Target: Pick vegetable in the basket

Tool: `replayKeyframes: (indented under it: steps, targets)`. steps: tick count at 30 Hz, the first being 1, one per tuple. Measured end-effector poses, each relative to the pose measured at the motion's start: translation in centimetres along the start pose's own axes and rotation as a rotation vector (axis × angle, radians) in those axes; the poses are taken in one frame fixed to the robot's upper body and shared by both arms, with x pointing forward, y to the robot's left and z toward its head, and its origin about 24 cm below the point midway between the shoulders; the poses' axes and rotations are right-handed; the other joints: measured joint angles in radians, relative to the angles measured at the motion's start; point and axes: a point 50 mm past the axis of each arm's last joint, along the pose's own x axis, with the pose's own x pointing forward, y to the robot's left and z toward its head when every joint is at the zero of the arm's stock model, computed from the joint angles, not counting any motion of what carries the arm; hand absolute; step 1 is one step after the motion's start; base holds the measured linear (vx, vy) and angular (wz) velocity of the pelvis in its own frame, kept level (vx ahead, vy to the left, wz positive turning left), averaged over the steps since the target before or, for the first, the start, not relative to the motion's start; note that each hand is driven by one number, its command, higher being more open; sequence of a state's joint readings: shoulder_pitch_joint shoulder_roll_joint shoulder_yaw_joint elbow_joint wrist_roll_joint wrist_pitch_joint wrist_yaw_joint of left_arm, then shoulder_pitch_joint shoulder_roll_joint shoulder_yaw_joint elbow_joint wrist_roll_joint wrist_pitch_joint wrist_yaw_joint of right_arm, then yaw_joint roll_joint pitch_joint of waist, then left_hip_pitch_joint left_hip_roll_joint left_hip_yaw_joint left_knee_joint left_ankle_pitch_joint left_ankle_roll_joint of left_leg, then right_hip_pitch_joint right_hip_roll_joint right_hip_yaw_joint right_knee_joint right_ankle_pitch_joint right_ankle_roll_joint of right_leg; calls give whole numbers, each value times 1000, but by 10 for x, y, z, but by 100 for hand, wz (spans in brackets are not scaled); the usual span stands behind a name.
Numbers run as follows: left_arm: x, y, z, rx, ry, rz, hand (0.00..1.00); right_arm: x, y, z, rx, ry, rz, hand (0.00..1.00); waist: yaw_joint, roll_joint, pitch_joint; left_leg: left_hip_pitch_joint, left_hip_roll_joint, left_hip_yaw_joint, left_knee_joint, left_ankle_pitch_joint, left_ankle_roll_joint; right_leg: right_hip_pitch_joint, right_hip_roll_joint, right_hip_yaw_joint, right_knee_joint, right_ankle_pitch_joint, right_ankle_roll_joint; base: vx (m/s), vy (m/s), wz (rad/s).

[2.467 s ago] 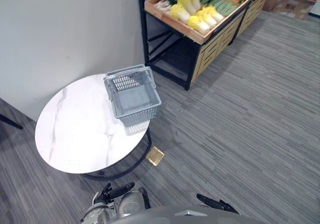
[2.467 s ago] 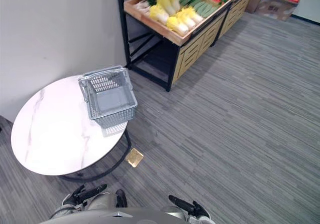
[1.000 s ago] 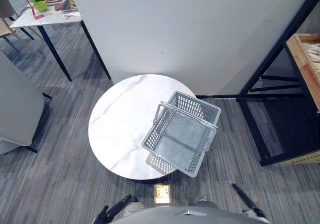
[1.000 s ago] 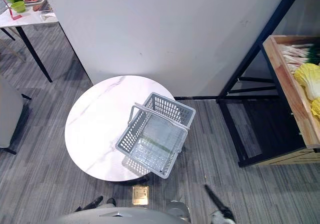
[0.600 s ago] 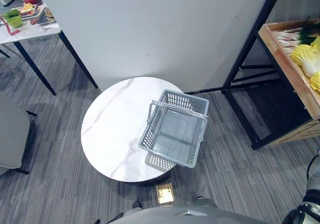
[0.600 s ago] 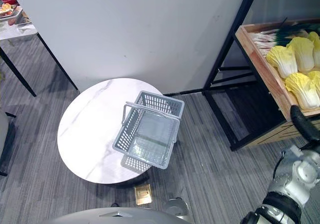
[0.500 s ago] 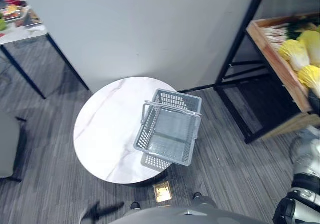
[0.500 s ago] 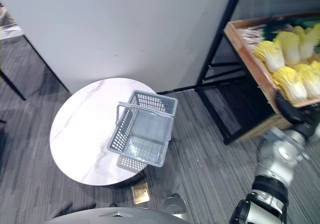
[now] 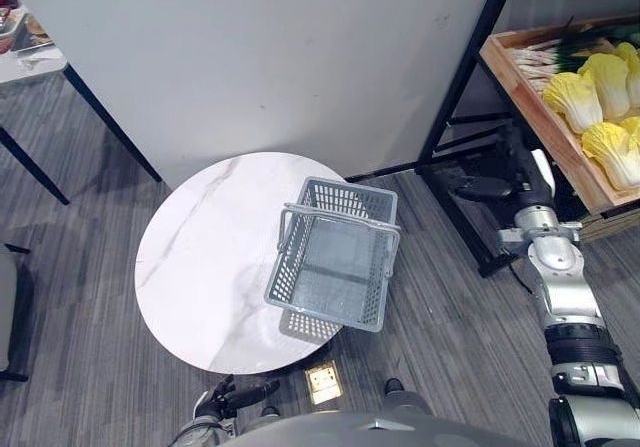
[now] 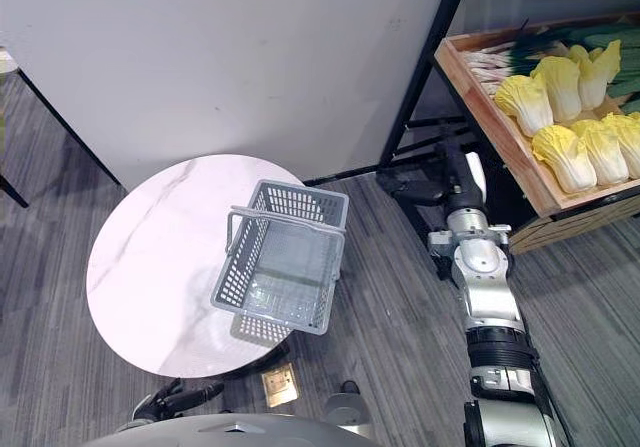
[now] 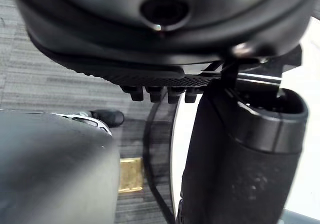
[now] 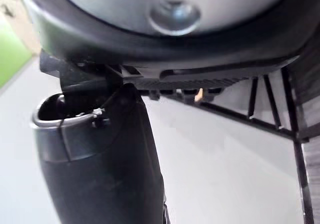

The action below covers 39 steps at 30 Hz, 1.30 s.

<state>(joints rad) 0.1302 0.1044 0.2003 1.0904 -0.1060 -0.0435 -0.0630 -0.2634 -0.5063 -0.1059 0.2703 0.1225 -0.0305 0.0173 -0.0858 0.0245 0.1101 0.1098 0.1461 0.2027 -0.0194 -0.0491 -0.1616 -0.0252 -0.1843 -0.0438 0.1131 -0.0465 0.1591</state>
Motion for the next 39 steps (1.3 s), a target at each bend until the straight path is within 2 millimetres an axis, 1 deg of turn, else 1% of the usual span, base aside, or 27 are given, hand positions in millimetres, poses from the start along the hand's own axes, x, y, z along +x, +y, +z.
replayKeyframes:
  steps: [3,5,7,9,10,15,16,19,22,28,31,34,39]
  targets:
    - [-2,3,-6,0,16,7,100,5,13,5,-18,-15,64,100,-3,-1,1,-3,-2,-4,0,2,3,3,-1,-1,-16,6,0,-54,3,0]
    - [-4,5,-12,-1,29,10,100,7,19,9,-80,-24,106,100,-4,0,1,-14,-3,-9,2,6,5,3,0,-4,-30,17,0,-45,2,3]
    - [-4,7,-15,-1,38,14,100,9,22,10,-101,-25,139,100,-1,-2,2,-19,-3,-12,1,9,7,0,0,-5,-31,19,-1,-12,1,3]
    - [-5,8,-20,-1,57,18,100,14,32,12,-142,-28,192,100,1,-3,2,-19,-4,-14,1,11,9,0,0,-6,-31,22,-1,0,0,0]
    - [-5,8,-20,-1,57,18,100,15,34,13,-149,-29,202,100,1,-3,3,-19,-4,-14,0,11,9,0,0,-6,-32,22,-1,0,0,0]
    - [-5,9,-19,1,54,17,100,20,57,19,-194,-49,315,100,6,-7,5,-27,-6,-16,0,14,13,3,-1,-9,-51,37,-2,0,0,0]
    - [-5,9,-19,4,53,18,100,21,61,17,-204,-39,338,100,7,-9,6,-28,-6,-17,0,15,14,4,-1,-9,-55,42,-3,0,0,0]
    - [-5,10,-18,9,45,17,100,23,66,6,-223,15,377,100,21,-14,9,-30,-8,-22,0,17,16,9,-2,-14,-64,48,-4,-14,8,4]
    - [-5,10,-16,11,32,19,100,26,69,-2,-243,59,403,100,27,-19,15,-34,-12,-36,-3,22,18,12,-7,-25,-64,48,-4,-20,4,10]
    - [-5,11,-14,12,17,19,100,33,78,-1,-316,71,457,100,31,-23,25,-44,-15,-47,-4,30,19,8,-10,-33,-64,51,-5,-28,2,6]
    - [-5,11,-12,12,9,18,100,33,78,0,-349,68,467,100,33,-23,30,-48,-15,-52,-4,32,20,7,-10,-36,-65,51,-5,-20,-3,4]
    - [-5,10,-9,12,-7,15,100,36,79,2,-356,64,466,100,33,-21,53,-48,-16,-53,-4,35,20,7,-10,-36,-65,52,-6,0,0,0]
    - [-4,9,-8,12,-10,13,100,37,76,-10,-394,125,463,100,36,-18,57,-50,-16,-56,-6,35,21,7,-10,-39,-65,52,-6,0,0,0]
